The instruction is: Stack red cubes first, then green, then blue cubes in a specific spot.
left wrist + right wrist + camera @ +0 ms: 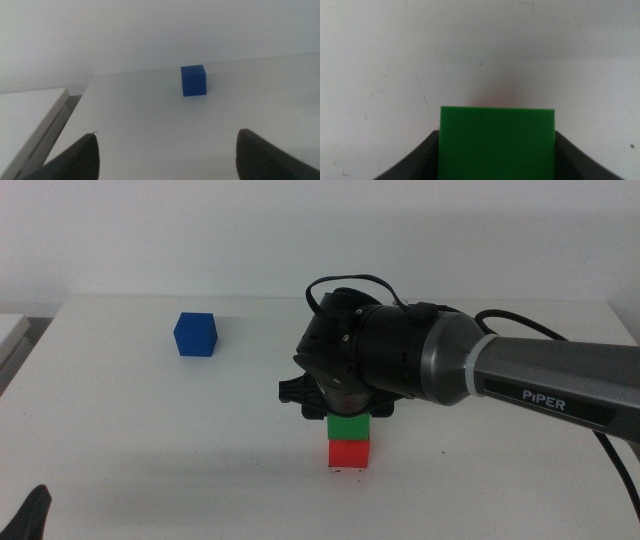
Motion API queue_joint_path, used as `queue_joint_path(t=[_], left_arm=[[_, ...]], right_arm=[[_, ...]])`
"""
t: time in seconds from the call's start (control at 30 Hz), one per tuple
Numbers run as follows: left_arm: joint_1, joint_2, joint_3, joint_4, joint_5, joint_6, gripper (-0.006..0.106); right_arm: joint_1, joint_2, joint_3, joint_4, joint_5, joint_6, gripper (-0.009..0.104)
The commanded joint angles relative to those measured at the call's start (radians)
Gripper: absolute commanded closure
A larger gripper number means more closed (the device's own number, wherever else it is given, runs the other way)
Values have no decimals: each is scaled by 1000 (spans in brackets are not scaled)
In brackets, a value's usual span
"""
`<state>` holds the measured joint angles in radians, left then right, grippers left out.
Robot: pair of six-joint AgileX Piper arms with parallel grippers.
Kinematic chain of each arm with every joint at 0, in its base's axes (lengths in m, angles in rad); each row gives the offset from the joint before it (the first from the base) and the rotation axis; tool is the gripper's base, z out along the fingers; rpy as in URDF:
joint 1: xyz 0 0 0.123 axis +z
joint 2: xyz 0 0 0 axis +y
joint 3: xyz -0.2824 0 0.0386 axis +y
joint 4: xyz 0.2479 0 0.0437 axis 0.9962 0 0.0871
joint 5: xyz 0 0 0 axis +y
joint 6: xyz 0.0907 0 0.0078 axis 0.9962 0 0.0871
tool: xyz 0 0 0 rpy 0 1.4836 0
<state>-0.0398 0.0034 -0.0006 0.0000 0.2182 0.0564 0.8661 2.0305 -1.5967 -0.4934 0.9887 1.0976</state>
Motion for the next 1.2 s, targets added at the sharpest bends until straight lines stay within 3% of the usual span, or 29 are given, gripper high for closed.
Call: queue_joint_path(t=[0.0,0.17,0.33,0.43,0.57,0.7,0.87,1.0,1.17], left_arm=[[-2,-3,1,0,-13,-1,7],[-2,-3,1,0,-13,-1,7],[-2,-3,1,0,-13,-1,7],[-2,-3,1,0,-13,-1,7],[-2,-3,1,0,-13,-3,7],[-2,-3,1,0,-13,0,7],[-2,-3,1,0,-13,0,7],[-2,-3,1,0,-13,0,7],[-2,-3,1,0,-13,0,7]], right_arm=[[0,10,-2,0,22,3,92],[0,10,-2,2,37,12,88],[0,10,-2,2,37,30,67],[0,10,-2,2,37,30,40],[0,3,-2,-3,30,30,17],[28,-93,-2,-37,53,27,14],[124,-305,-2,-144,195,-85,14],[172,-463,9,-137,221,-252,14],[186,-730,154,-130,104,-391,14]])
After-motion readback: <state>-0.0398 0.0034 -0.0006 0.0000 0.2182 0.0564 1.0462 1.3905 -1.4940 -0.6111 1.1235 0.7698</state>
